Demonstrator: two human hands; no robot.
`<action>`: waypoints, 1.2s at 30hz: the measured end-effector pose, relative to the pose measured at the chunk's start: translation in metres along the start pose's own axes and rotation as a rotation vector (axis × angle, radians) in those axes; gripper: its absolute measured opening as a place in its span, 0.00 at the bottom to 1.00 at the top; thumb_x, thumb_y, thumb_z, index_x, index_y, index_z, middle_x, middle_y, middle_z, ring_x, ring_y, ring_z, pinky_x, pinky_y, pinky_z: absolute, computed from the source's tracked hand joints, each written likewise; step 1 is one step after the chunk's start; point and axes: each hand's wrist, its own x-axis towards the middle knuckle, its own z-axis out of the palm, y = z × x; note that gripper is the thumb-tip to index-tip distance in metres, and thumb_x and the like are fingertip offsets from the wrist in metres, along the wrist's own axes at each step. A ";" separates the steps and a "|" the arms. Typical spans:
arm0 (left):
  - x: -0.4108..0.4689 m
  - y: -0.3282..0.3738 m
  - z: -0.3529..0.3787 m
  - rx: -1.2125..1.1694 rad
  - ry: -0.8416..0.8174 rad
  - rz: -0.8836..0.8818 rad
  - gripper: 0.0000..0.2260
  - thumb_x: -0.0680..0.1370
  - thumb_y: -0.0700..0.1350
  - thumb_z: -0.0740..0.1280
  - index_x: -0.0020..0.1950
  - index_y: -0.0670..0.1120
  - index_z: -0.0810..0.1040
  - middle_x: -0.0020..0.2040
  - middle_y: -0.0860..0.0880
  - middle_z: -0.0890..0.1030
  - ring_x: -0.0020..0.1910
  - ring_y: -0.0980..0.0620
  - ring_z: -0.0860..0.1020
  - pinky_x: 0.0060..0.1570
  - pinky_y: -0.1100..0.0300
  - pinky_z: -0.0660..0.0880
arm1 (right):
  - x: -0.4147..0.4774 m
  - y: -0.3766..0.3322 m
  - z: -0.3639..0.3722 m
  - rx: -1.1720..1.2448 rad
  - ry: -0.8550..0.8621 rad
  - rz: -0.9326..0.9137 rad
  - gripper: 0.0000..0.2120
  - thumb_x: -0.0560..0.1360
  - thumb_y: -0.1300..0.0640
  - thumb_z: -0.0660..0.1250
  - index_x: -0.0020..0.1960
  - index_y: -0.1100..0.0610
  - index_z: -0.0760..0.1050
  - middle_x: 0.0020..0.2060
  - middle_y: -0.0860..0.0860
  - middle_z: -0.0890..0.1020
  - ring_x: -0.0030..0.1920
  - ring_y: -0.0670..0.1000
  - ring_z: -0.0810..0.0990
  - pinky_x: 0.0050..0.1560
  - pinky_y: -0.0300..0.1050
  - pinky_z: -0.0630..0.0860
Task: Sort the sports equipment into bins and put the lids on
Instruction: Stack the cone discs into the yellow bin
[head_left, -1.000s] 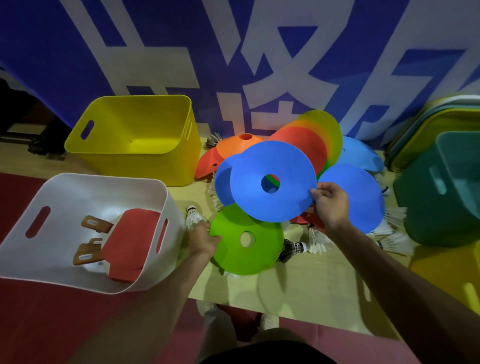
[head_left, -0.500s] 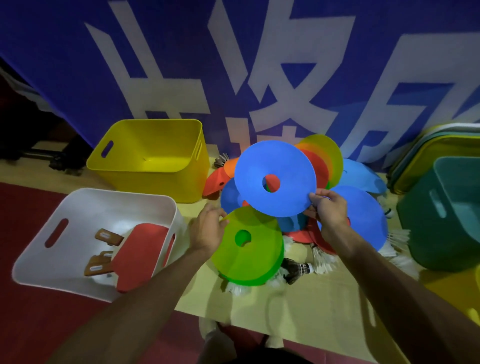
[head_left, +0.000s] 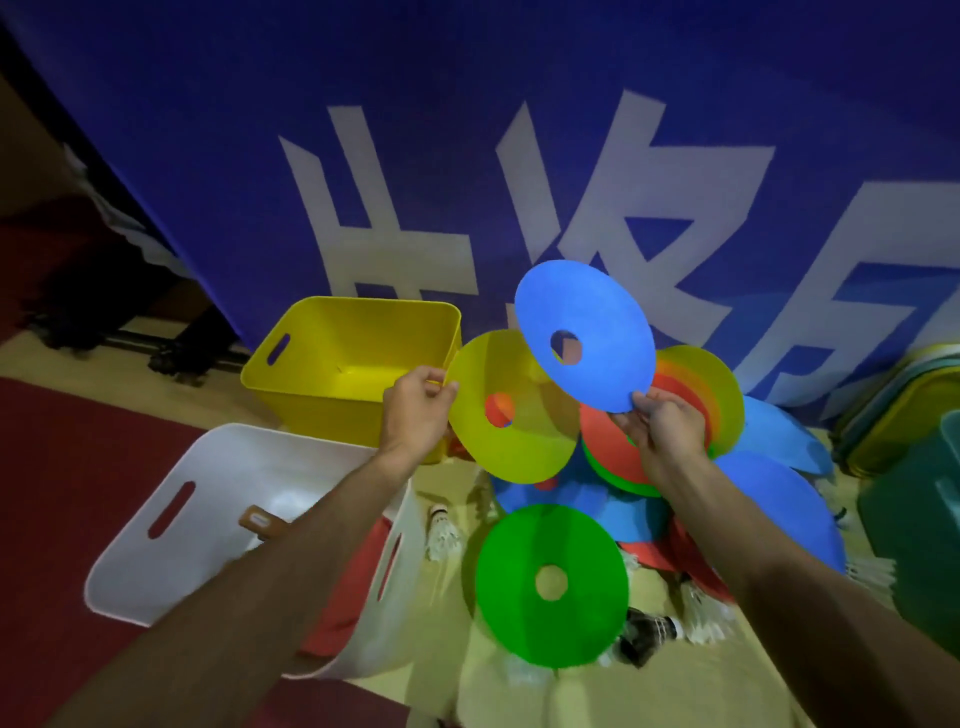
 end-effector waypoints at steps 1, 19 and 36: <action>0.008 0.001 -0.011 -0.042 0.006 -0.019 0.09 0.77 0.43 0.68 0.56 0.41 0.77 0.48 0.41 0.82 0.37 0.45 0.81 0.34 0.48 0.81 | -0.001 0.002 0.011 0.009 -0.017 0.004 0.07 0.76 0.72 0.61 0.44 0.61 0.70 0.39 0.59 0.79 0.25 0.48 0.81 0.27 0.40 0.79; 0.173 -0.102 -0.116 -0.353 -0.162 -0.399 0.17 0.79 0.34 0.61 0.68 0.40 0.68 0.61 0.39 0.77 0.51 0.39 0.80 0.40 0.51 0.81 | -0.018 0.085 0.197 -0.180 -0.026 -0.011 0.16 0.77 0.68 0.64 0.64 0.67 0.69 0.39 0.60 0.79 0.22 0.46 0.79 0.24 0.35 0.76; 0.187 -0.124 -0.154 -0.363 -0.155 -0.240 0.13 0.80 0.39 0.59 0.63 0.43 0.73 0.56 0.45 0.77 0.52 0.48 0.78 0.53 0.52 0.76 | -0.014 0.127 0.246 -0.325 -0.087 0.126 0.13 0.78 0.69 0.61 0.62 0.65 0.69 0.43 0.61 0.81 0.26 0.52 0.82 0.31 0.41 0.82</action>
